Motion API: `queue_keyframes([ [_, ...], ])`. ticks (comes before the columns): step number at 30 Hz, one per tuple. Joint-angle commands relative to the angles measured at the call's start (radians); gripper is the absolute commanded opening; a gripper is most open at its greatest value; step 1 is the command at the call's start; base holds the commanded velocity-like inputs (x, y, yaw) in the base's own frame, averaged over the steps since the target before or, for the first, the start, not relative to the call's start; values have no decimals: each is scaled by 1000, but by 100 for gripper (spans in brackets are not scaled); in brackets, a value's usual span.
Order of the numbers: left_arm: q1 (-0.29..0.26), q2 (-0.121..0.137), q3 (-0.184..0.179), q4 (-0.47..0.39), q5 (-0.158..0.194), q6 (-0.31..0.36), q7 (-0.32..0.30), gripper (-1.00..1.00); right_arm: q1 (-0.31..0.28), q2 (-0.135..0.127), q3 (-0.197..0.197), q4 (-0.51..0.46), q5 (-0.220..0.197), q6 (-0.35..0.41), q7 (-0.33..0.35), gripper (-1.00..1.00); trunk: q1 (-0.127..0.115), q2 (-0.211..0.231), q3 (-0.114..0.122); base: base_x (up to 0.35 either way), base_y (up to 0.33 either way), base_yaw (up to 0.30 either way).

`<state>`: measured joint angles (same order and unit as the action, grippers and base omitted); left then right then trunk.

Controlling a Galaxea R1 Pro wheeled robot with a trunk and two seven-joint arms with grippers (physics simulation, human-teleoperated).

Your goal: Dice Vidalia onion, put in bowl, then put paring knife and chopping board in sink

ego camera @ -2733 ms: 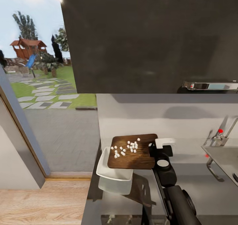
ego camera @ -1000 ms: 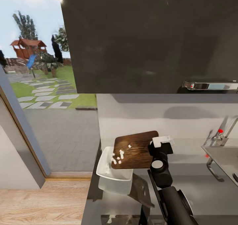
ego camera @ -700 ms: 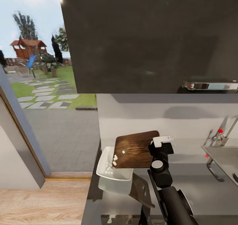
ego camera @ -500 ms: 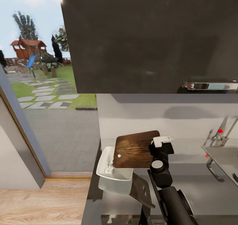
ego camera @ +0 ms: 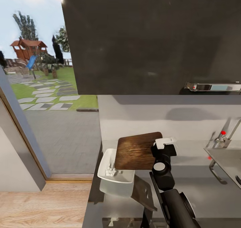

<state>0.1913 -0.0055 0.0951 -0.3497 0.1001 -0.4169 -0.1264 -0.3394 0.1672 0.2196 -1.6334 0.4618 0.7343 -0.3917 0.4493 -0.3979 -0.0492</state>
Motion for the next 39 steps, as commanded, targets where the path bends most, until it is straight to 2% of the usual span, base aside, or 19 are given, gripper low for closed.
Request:
queue_keyframes([
  [1, 0, 0, 5, -2, 10, 1, -10, 100, -1, -1, 1, 0, 2, 5, 0, -100, 1, -2, -2, 0, 0, 0],
  [4, 0, -1, 5, 6, 10, 1, -10, 100, -1, -2, -3, 0, -10, 2, 7, -100, 1, -2, -2, 0, 0, 0],
  [6, 0, -1, 5, 11, 10, 1, -10, 100, -1, -4, -7, 0, -48, -2, 32, -100, 1, -2, -2, 0, 0, 0],
  [8, 0, -1, 5, 13, 10, 1, -10, 100, -1, -8, -34, 0, -100, -3, 90, -100, 1, -2, -2, 0, 0, 0],
  [10, 0, -1, 5, 13, 10, 1, -10, 100, -1, -12, -105, 0, -147, -4, 181, -100, 1, -2, -2, 0, 0, 0],
  [11, 0, -1, 5, 14, 10, 1, -10, 100, -1, -17, -158, 0, -168, -4, 258, -100, 1, -2, -2, 0, 0, 0],
  [13, 0, -2, 5, 16, 10, 1, -10, 100, -1, -39, -241, 0, -185, -4, 394, -100, 1, -2, -2, 0, 0, 0],
  [16, 0, -2, 5, 18, 9, 1, -10, 100, -1, -55, -294, 0, -190, -5, 493, -100, 1, -2, -2, 0, 0, 0],
  [20, 0, -3, 2, 18, 8, -1, -11, 100, -1, -59, -336, 1, -192, -6, 526, -100, 1, -2, -2, -1, -1, 0],
  [26, 0, -4, 2, 18, 7, -2, -10, 100, -1, -59, -346, 1, -192, -12, 522, -100, 1, -2, -2, -161, -138, 0],
  [29, 0, -3, 2, 18, 7, -2, -10, 100, -1, -60, -350, 1, -191, -51, 520, -100, 1, -2, -2, -249, -198, 0],
  [34, 0, -4, 2, 18, 7, -2, -10, 100, -1, -62, -446, 1, -192, -117, 519, -100, 1, -2, -2, -256, -201, 0],
  [39, 0, -4, 2, 18, 7, -2, -10, 100, -1, -63, -459, 2, -191, -122, 519, -100, 1, -2, -2, -257, -205, 0],
])
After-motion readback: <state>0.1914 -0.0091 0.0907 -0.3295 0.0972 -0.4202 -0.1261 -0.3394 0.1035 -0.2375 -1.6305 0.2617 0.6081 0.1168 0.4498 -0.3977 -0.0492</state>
